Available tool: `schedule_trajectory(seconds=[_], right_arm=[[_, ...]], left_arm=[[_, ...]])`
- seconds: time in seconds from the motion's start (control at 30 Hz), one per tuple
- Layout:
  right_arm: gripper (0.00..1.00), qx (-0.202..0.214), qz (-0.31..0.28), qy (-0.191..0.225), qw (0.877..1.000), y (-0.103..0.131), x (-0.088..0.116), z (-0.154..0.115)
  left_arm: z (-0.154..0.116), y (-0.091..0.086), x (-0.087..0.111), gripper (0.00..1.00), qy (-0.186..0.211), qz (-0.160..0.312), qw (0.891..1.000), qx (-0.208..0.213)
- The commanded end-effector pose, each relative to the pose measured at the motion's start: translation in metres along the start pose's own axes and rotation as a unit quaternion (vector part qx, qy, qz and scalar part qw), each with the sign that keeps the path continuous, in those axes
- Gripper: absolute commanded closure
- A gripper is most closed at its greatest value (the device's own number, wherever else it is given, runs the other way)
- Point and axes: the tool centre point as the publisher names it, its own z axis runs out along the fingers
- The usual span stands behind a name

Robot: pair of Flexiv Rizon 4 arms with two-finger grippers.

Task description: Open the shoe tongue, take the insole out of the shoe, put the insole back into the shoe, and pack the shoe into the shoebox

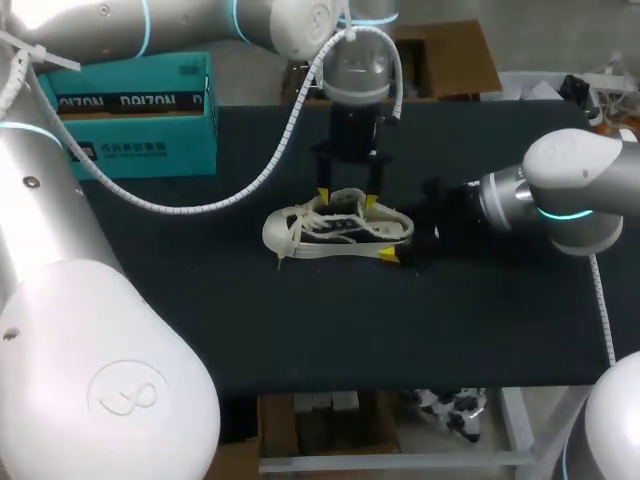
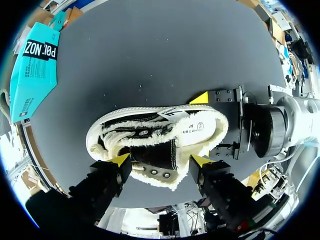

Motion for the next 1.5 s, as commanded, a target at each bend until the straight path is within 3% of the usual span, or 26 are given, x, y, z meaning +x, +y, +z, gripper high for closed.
schedule_trajectory(seconds=[0.03,0.1,0.13,0.2,0.33,0.5,0.53,0.6,0.83,1.2,1.5], right_arm=[[1.00,-0.001,0.000,0.002,1.000,-0.003,-0.006,0.003],[1.00,-0.001,0.000,0.002,1.000,-0.003,-0.006,0.003],[1.00,-0.001,0.000,0.002,1.000,-0.003,-0.006,0.003],[1.00,-0.001,0.000,0.002,1.000,-0.003,-0.006,0.003],[1.00,-0.001,0.000,0.002,1.000,-0.003,-0.006,0.003],[1.00,-0.001,0.000,0.002,1.000,-0.003,-0.006,0.003],[1.00,-0.001,0.000,0.002,1.000,-0.003,-0.006,0.003],[1.00,-0.001,0.000,0.002,1.000,-0.003,-0.006,0.003],[1.00,-0.001,0.000,0.002,1.000,-0.003,-0.006,0.003],[1.00,-0.001,0.000,0.002,1.000,-0.003,-0.006,0.003],[1.00,-0.001,0.000,0.002,1.000,-0.003,-0.006,0.003]], left_arm=[[0.003,-0.006,0.007,0.34,-0.031,0.002,0.999,-0.034],[0.004,-0.004,0.008,0.38,-0.038,0.002,0.999,-0.038],[0.005,-0.004,0.008,0.51,-0.039,0.002,0.998,-0.039],[0.006,-0.003,0.009,0.58,-0.045,0.002,0.998,-0.044],[0.007,-0.003,0.009,0.56,-0.050,0.001,0.998,-0.048],[0.007,-0.005,0.007,0.70,-0.050,-0.003,0.997,-0.051],[0.007,-0.006,0.006,0.75,-0.049,-0.004,0.997,-0.051],[0.007,-0.006,0.004,1.00,-0.048,-0.006,0.997,-0.052],[-0.001,0.006,-0.011,1.00,-0.007,-0.003,1.000,-0.023],[-0.023,0.035,-0.059,1.00,0.071,-0.019,0.996,0.051],[-0.004,0.037,-0.098,1.00,0.114,-0.057,0.991,0.047]])
